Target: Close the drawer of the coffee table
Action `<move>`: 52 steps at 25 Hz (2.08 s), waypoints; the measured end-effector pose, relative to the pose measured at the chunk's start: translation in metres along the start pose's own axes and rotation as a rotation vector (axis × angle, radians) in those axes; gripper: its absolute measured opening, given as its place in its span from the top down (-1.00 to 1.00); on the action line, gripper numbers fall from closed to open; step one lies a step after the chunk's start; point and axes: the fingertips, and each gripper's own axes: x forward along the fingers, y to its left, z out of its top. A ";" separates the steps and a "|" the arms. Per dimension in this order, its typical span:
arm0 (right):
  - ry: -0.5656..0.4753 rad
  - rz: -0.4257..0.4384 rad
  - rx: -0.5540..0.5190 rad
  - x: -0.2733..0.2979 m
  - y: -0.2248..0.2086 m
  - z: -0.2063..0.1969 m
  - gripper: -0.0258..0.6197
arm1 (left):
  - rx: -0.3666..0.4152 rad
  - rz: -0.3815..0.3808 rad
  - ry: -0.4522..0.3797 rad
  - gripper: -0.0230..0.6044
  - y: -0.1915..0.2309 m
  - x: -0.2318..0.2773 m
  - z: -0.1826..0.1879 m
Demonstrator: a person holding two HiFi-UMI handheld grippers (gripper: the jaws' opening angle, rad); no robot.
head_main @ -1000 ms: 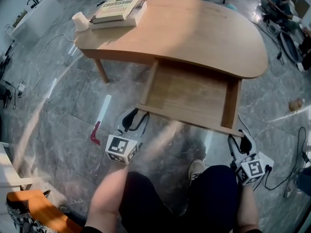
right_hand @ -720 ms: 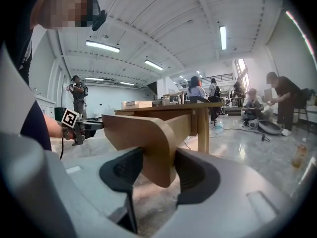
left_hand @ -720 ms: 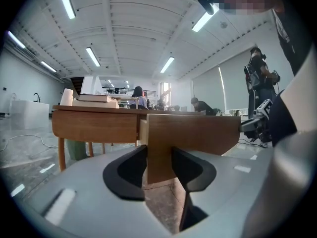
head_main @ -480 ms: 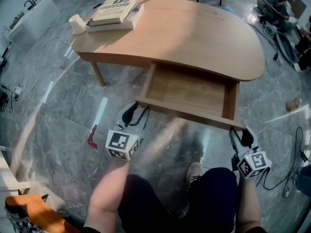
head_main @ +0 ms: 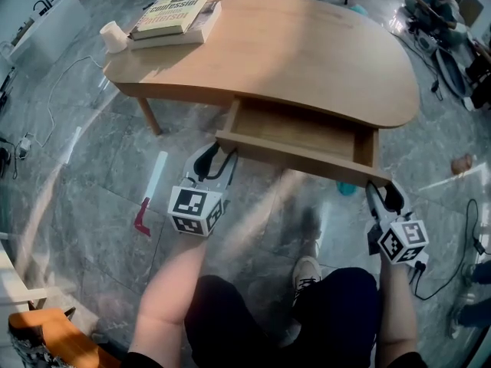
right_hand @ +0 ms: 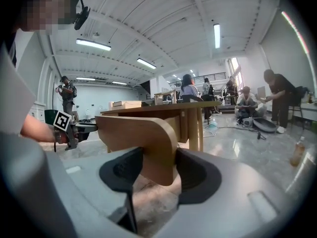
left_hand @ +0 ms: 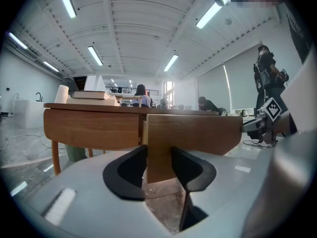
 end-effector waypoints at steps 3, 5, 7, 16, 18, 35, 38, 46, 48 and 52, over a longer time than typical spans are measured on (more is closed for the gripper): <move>-0.004 -0.017 0.009 0.011 -0.008 0.004 0.29 | -0.014 0.010 0.001 0.39 0.003 0.014 0.002; -0.009 -0.022 0.009 0.017 -0.012 0.007 0.29 | -0.018 0.018 0.003 0.39 0.006 0.023 0.004; -0.013 -0.030 0.006 0.025 -0.017 0.011 0.29 | -0.021 0.030 0.008 0.39 0.009 0.031 0.006; -0.011 -0.084 0.023 0.056 -0.042 0.023 0.29 | -0.033 0.095 0.041 0.40 0.016 0.065 0.011; -0.014 -0.091 0.023 0.061 -0.048 0.026 0.29 | -0.038 0.097 0.048 0.40 0.017 0.072 0.013; -0.040 -0.145 0.059 0.100 -0.075 0.039 0.29 | -0.013 0.097 0.023 0.49 0.015 0.084 0.022; -0.046 -0.149 0.060 0.104 -0.078 0.040 0.29 | 0.002 0.084 0.025 0.52 0.011 0.082 0.023; -0.048 -0.146 0.053 0.105 -0.079 0.043 0.29 | 0.003 0.047 0.015 0.89 -0.007 0.081 0.025; -0.040 -0.149 0.056 0.105 -0.079 0.042 0.29 | -0.001 0.035 0.017 0.91 -0.010 0.080 0.025; -0.044 -0.152 0.090 0.098 -0.077 0.041 0.29 | -0.002 0.008 0.025 0.91 -0.020 0.076 0.024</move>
